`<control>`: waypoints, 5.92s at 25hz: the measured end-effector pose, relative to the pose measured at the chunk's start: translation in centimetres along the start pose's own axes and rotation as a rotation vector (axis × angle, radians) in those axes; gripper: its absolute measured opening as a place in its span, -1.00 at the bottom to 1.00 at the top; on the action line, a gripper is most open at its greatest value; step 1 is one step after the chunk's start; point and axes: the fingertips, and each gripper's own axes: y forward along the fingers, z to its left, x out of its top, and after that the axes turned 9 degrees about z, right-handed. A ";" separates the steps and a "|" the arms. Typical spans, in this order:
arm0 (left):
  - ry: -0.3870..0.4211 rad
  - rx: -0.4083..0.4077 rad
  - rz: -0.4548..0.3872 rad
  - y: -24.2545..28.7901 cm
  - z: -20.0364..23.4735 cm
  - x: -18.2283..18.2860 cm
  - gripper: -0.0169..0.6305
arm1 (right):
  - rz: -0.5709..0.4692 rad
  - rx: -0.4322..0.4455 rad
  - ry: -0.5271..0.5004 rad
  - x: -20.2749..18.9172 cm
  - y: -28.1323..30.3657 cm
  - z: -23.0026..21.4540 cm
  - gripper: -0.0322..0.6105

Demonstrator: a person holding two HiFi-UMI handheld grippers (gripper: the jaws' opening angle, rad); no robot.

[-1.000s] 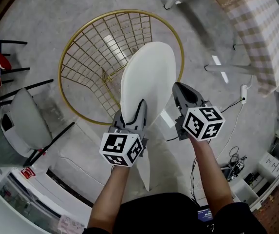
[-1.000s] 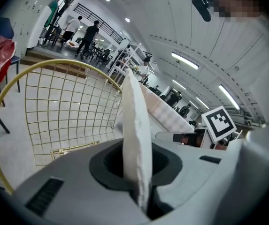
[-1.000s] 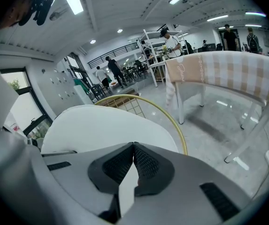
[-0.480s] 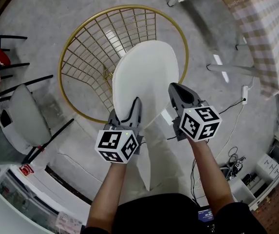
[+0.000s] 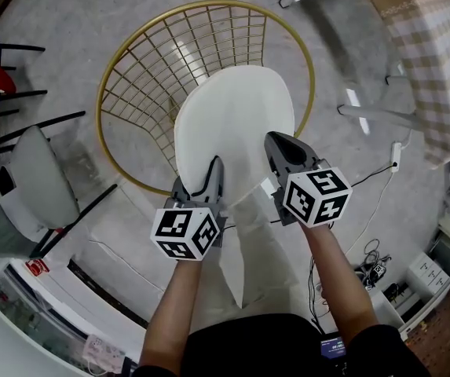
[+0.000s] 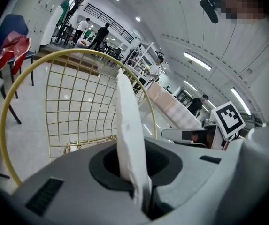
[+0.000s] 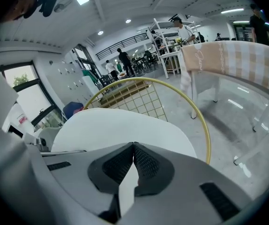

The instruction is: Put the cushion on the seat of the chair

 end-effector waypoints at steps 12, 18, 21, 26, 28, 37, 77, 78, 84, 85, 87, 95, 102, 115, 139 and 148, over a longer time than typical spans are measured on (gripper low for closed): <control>-0.024 0.048 0.007 1.1 2.8 -1.4 -0.78 | 0.089 0.085 -0.067 -2.3 3.2 3.0 -0.84; -0.035 0.060 0.009 1.4 3.9 -2.1 -0.78 | 0.126 0.131 -0.095 -3.5 4.8 5.0 -0.84; -0.041 0.064 0.008 1.4 4.3 -2.3 -0.78 | 0.149 0.160 -0.116 -4.2 5.6 6.3 -0.84; -0.050 0.068 0.004 1.6 4.9 -2.8 -0.78 | 0.180 0.194 -0.144 -5.4 7.1 7.9 -0.84; -0.054 0.069 0.002 1.6 5.0 -3.0 -0.78 | 0.191 0.203 -0.147 -5.8 7.6 8.3 -0.84; -0.061 0.078 0.003 1.9 6.0 -3.7 -0.78 | 0.232 0.227 -0.140 -7.3 9.3 8.9 -0.84; -0.039 0.199 0.183 4.1 11.1 -6.8 -0.50 | 0.321 0.229 -0.083 -10.2 15.0 7.9 -0.84; -0.040 0.204 0.188 4.1 11.2 -6.9 -0.48 | 0.323 0.228 -0.083 -10.3 15.1 7.9 -0.84; -0.038 0.228 0.205 4.0 11.5 -7.4 -0.39 | 0.335 0.213 -0.104 -10.7 15.6 7.8 -0.84; -0.041 0.230 0.208 4.0 11.6 -7.5 -0.39 | 0.337 0.208 -0.114 -10.8 15.7 7.8 -0.84; -0.042 0.232 0.213 3.9 11.6 -7.7 -0.38 | 0.341 0.199 -0.130 -11.0 15.9 7.7 -0.84; -0.070 0.212 0.226 4.0 11.9 -8.6 -0.38 | 0.364 0.184 -0.143 -12.0 16.8 7.4 -0.84; -0.073 0.202 0.238 3.9 12.0 -9.2 -0.38 | 0.369 0.169 -0.157 -12.5 17.3 7.1 -0.84; -0.072 0.256 0.250 3.1 12.3 -10.0 -0.38 | 0.397 0.158 -0.169 -13.8 18.5 6.4 -0.84; -0.085 0.364 0.146 -1.0 15.1 -9.4 -0.76 | 0.413 0.111 -0.130 -15.0 19.7 4.0 -0.84; -0.079 0.327 0.181 -0.6 13.9 -10.8 -0.86 | 0.405 0.117 -0.098 -15.0 18.8 3.8 -0.84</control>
